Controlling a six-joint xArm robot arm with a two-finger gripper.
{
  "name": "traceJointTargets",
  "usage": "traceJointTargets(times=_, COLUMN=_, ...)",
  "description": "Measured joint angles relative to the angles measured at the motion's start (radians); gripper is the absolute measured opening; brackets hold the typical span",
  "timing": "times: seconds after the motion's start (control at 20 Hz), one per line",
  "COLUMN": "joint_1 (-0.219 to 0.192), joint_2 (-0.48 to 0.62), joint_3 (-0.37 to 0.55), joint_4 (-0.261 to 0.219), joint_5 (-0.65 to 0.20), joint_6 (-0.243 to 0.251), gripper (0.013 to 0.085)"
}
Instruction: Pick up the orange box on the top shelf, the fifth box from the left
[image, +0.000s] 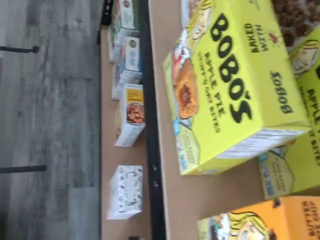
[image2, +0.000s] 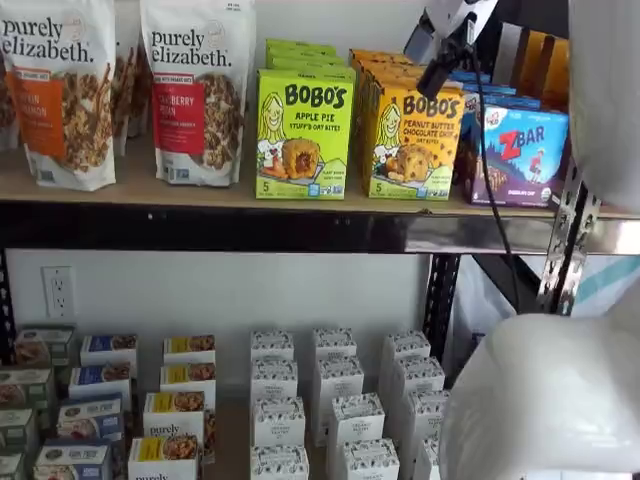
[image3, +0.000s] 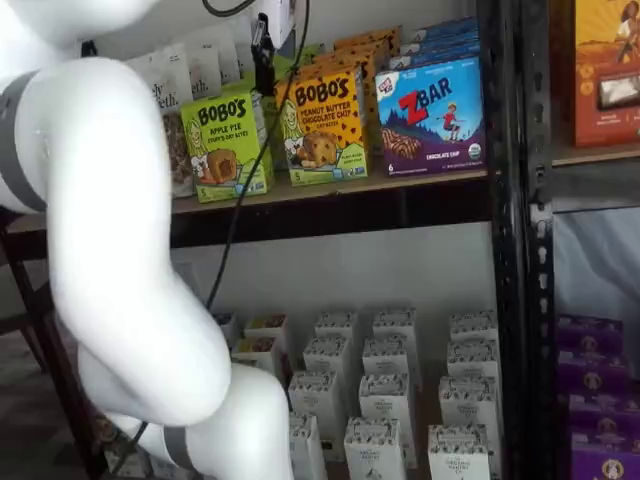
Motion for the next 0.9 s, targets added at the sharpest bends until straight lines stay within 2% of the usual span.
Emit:
traceJointTargets(times=0.3, joint_1=0.020, joint_2=0.041, joint_3=-0.017, joint_4=-0.053, joint_5=-0.064, joint_6=-0.007, gripper=0.0850)
traceJointTargets(times=0.9, joint_1=0.022, joint_2=0.135, joint_3=-0.075, joint_4=-0.127, joint_5=-0.071, joint_6=-0.035, gripper=0.0850)
